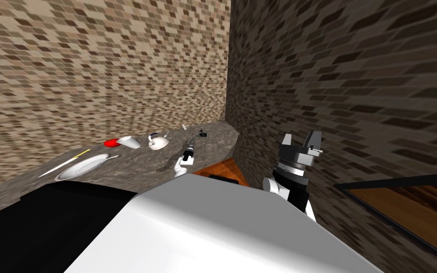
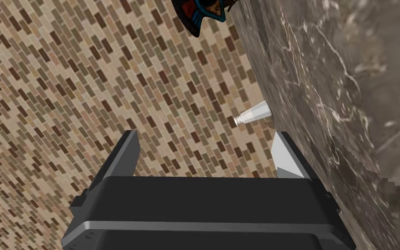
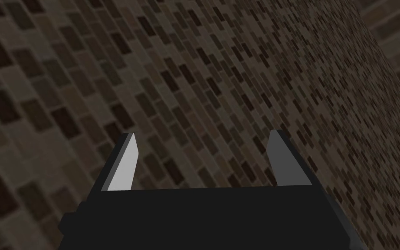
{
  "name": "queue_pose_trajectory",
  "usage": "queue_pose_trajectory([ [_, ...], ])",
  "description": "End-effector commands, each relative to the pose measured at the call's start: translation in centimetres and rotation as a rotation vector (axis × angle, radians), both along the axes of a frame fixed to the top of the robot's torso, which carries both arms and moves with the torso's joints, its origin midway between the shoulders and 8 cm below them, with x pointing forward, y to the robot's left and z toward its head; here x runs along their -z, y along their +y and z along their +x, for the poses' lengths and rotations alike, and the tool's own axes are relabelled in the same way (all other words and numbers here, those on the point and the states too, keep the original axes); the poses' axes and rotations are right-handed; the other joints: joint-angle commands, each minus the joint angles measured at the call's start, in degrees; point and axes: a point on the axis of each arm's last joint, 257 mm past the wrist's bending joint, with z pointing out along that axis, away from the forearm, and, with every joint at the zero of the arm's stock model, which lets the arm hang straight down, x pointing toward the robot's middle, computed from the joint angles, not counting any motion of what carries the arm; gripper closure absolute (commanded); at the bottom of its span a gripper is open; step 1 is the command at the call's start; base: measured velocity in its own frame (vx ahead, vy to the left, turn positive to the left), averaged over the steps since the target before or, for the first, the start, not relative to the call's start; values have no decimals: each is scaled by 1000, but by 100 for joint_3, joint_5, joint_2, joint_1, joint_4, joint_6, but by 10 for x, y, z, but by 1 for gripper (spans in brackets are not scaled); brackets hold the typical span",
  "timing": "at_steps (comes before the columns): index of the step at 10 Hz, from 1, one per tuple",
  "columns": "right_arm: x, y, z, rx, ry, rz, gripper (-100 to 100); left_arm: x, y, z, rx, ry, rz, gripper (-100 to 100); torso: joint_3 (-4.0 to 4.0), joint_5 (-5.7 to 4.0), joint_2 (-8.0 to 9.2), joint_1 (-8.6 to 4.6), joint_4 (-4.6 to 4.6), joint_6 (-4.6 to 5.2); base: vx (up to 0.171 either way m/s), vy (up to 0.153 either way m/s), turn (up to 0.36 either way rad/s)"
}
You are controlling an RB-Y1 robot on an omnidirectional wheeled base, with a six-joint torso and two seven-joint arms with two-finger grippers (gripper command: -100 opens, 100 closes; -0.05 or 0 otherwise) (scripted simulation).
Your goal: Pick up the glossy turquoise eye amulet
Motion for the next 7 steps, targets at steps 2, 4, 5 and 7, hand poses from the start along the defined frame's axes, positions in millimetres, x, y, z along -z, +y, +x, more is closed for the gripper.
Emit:
queue_pose_trajectory([
  [2,0,0,0,0,0,0,0,8,-23,12,34,27,-18,-100,-18,13,-28,53,-8,-4,99,174,-101],
  [4,0,0,0,0,0,-1,0,13,-46,20,68,45,-32,-100,-36,21,-58,84,-15,-4,129,192,-112],
  [5,0,0,0,0,0,0,0,15,-56,23,83,54,-39,-100,-38,21,-62,79,-16,-5,110,150,-98],
  [7,0,0,0,0,0,0,0,22,-74,26,106,73,-56,-100,-35,17,-56,62,-15,-5,117,121,-109],
])
